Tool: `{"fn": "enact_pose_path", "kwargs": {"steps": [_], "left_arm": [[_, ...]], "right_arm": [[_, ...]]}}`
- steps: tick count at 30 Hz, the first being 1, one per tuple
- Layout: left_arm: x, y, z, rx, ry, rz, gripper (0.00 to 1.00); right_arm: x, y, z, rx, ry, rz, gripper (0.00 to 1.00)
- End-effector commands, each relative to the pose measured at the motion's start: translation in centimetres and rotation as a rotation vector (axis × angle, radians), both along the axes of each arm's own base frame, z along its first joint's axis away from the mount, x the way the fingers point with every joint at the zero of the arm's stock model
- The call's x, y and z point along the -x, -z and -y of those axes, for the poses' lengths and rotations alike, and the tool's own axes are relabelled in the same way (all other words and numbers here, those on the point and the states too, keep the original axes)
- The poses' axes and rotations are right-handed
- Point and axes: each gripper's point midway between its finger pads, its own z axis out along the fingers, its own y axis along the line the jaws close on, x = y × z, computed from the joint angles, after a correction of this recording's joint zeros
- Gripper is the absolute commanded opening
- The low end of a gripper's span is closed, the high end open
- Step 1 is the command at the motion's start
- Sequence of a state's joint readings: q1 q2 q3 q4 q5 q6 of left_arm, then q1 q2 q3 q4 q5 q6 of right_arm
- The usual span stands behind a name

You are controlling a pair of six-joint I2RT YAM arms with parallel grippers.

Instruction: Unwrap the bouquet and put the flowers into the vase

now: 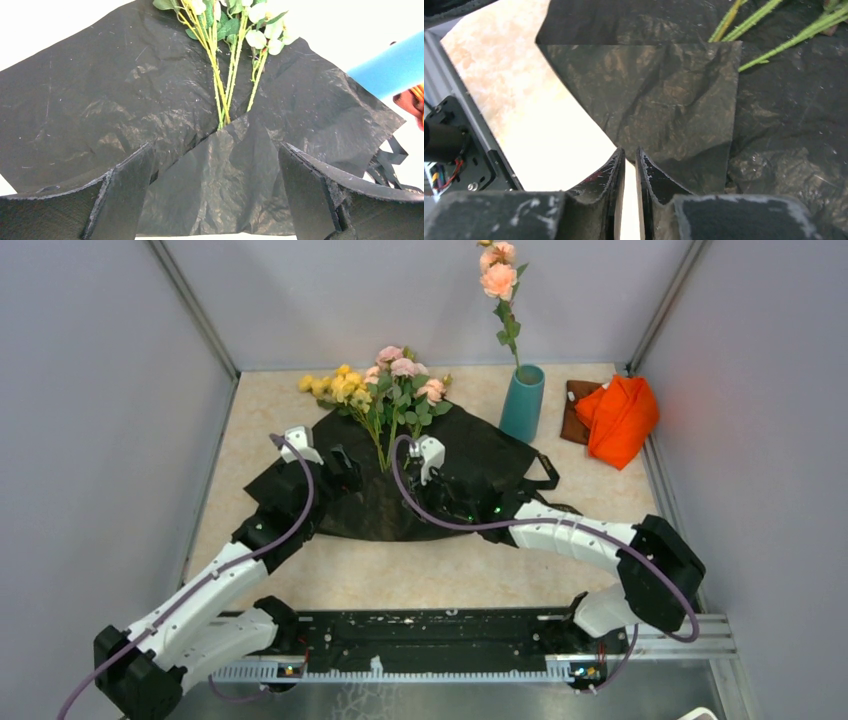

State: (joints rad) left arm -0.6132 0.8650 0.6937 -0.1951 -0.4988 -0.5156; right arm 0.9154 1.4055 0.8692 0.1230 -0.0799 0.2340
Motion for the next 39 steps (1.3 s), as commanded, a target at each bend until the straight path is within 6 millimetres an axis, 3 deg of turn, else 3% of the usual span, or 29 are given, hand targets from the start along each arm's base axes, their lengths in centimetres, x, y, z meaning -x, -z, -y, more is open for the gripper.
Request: {"fn": "enact_pose_path", "kwargs": {"steps": [1, 4, 7, 10, 13, 18, 26, 33, 39], "left_arm": [[-2.5, 1.2, -0.5, -0.018, -0.051, 0.024, 0.99], [-4.9, 3.9, -0.8, -0.026, -0.047, -0.060, 0.99], [-6.3, 4.8, 2.8, -0.037, 0.167, -0.058, 0.99], [-6.4, 5.5, 6.7, -0.102, 0.439, -0.054, 0.99], [-6.5, 5.7, 8.5, -0.195, 0.611, -0.023, 0.99], [-7.6, 5.4, 9.5, -0.352, 0.752, 0.091, 0.99], [-9.4, 8.8, 9.9, -0.391, 0.902, -0.027, 0.95], [-8.9, 9.8, 10.2, -0.375, 0.968, -0.054, 0.92], [-6.9, 10.1, 11.6, -0.299, 1.090, -0.072, 0.89]], "right_arm": [[-0.8, -2.5, 1.1, -0.044, 0.077, 0.050, 0.20], [-0.1, -3.9, 1.9, -0.084, 0.081, 0.065, 0.29], [0.0, -4.6, 3.4, -0.068, 0.117, 0.095, 0.36], [-0.2, -5.1, 5.1, -0.031, 0.164, 0.124, 0.38], [-0.1, -5.8, 6.1, -0.028, 0.181, 0.144, 0.40], [0.5, -5.7, 7.6, 0.022, 0.195, 0.146, 0.41], [0.6, -6.1, 9.3, 0.060, 0.230, 0.168, 0.43], [0.3, -5.7, 10.2, 0.086, 0.261, 0.183, 0.45], [0.2, -5.2, 10.3, 0.105, 0.263, 0.178, 0.45]]}}
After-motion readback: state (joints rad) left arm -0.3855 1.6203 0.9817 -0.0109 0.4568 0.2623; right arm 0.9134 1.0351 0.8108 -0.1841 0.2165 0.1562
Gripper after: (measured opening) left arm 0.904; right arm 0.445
